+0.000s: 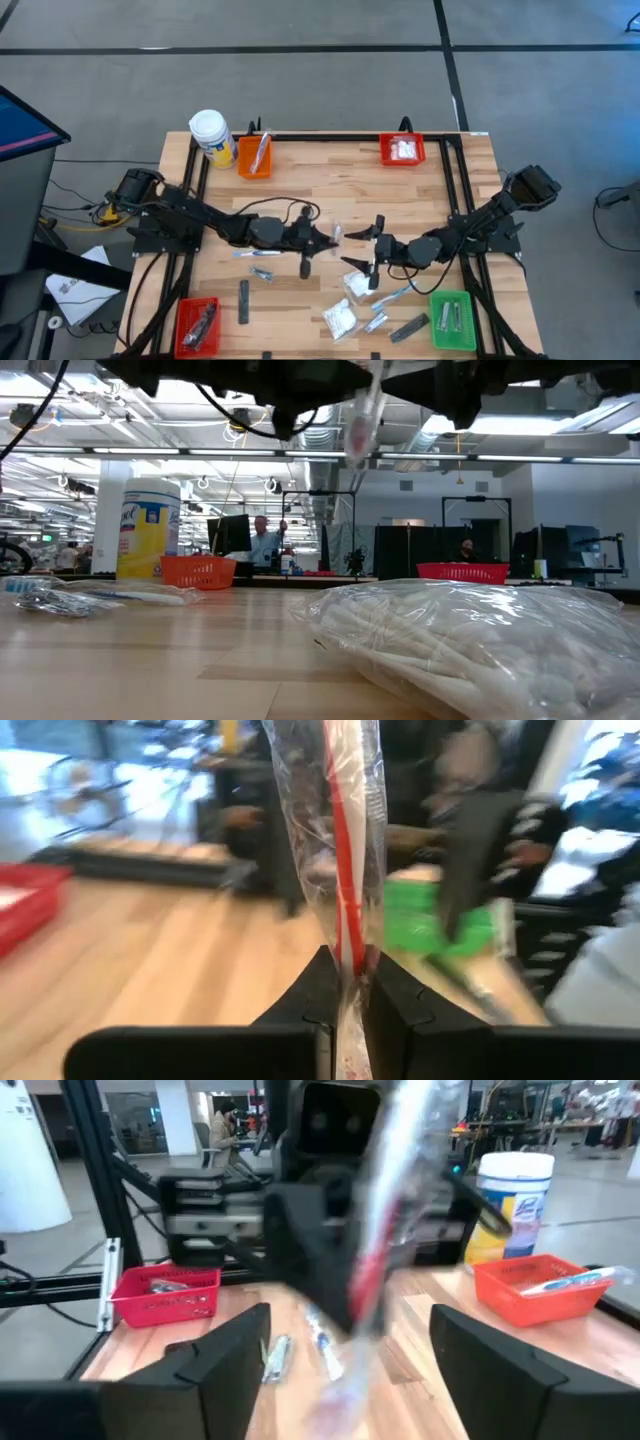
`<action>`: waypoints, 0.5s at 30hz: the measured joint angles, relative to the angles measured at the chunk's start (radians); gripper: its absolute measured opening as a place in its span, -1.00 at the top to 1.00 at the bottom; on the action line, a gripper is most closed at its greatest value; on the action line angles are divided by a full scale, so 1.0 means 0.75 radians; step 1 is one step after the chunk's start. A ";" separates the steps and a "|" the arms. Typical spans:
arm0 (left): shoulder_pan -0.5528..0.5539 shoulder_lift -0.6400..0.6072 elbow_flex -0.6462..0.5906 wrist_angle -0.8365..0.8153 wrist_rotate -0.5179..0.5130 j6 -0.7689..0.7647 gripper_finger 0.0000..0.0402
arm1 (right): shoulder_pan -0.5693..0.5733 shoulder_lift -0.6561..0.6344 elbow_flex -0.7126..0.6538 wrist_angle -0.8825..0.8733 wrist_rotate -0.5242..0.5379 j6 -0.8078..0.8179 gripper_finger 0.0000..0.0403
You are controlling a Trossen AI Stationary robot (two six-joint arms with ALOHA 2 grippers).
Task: Pick & Place Travel size toiletries
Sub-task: Put the right red toothbrush into the orange bin
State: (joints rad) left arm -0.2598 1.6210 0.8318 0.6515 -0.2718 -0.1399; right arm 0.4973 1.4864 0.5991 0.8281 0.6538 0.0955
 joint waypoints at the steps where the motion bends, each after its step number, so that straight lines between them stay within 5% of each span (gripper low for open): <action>1: -0.005 -0.021 0.001 -0.028 -0.051 0.000 0.93 | 0.001 -0.002 0.000 -0.002 -0.001 0.014 -0.36; 7: -0.019 -0.175 0.002 -0.327 -0.286 0.000 0.93 | 0.017 -0.003 0.006 -0.024 -0.013 0.045 -0.42; 15: 0.048 -0.341 0.003 -0.548 -0.383 -0.001 0.93 | -0.039 -0.003 0.156 -0.402 -0.203 0.204 -0.42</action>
State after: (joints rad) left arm -0.2242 1.3649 0.8337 0.2405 -0.5591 -0.1403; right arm 0.4678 1.4845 0.7159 0.5266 0.5016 0.2484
